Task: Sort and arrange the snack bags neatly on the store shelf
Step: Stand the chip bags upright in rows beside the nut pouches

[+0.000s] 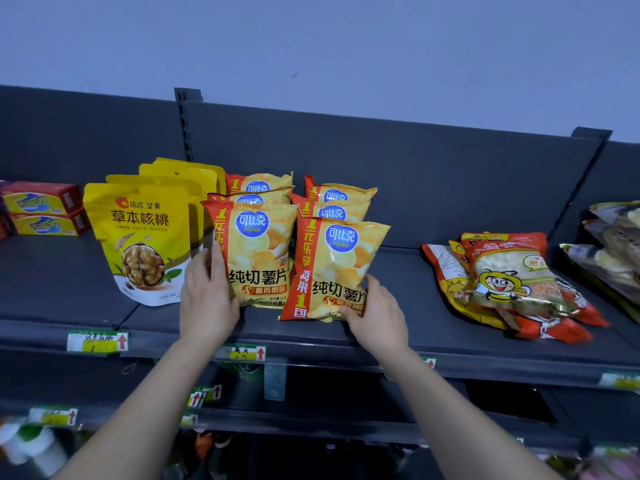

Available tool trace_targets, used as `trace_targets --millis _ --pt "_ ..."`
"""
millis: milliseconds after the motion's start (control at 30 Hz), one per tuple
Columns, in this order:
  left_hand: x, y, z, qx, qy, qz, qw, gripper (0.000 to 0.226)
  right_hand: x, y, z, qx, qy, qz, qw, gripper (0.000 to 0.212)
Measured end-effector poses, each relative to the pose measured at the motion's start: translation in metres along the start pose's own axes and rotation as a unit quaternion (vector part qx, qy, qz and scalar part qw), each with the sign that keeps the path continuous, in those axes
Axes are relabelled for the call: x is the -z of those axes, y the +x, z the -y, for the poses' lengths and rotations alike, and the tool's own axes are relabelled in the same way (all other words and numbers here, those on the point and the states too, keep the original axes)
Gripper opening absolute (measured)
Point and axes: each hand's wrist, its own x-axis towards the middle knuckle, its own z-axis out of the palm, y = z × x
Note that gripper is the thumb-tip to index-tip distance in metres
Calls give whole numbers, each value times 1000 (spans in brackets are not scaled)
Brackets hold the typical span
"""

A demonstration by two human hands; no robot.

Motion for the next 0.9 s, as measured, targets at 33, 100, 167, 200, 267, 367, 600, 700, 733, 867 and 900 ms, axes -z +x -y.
trace_targets --millis 33,100,167,200,267,367,600,700,733,867,900 --pt "1 -2 -4 -2 14 -7 1000 106 3 -1 -2 4 -10 6 1000 70" --pt "5 -5 -16 -7 31 -14 999 103 10 -3 -8 16 -34 20 999 75" --pt "9 -8 -31 -16 42 -20 999 100 19 -6 -16 33 -60 29 997 75" --pt "10 -10 -39 -21 49 -22 998 98 24 -8 -21 41 -73 33 996 74" --pt "13 -15 -58 -32 61 -25 997 94 34 -12 -31 60 -101 46 992 72" --pt "17 -23 -89 -55 63 -38 996 88 50 -17 -47 93 -146 59 983 68" --pt "16 -46 -168 -155 84 -32 984 82 100 -27 -91 142 -228 33 963 57" --pt "7 -56 -205 -197 94 -34 975 81 125 -28 -110 154 -252 12 955 52" --pt "4 -59 -217 -207 96 -24 973 81 133 -28 -116 153 -260 6 954 51" --pt "-10 -67 -261 -251 104 9 962 79 164 -22 -141 135 -288 -13 948 45" --pt "-15 -67 -271 -263 110 14 958 80 172 -20 -147 127 -291 -17 948 45"
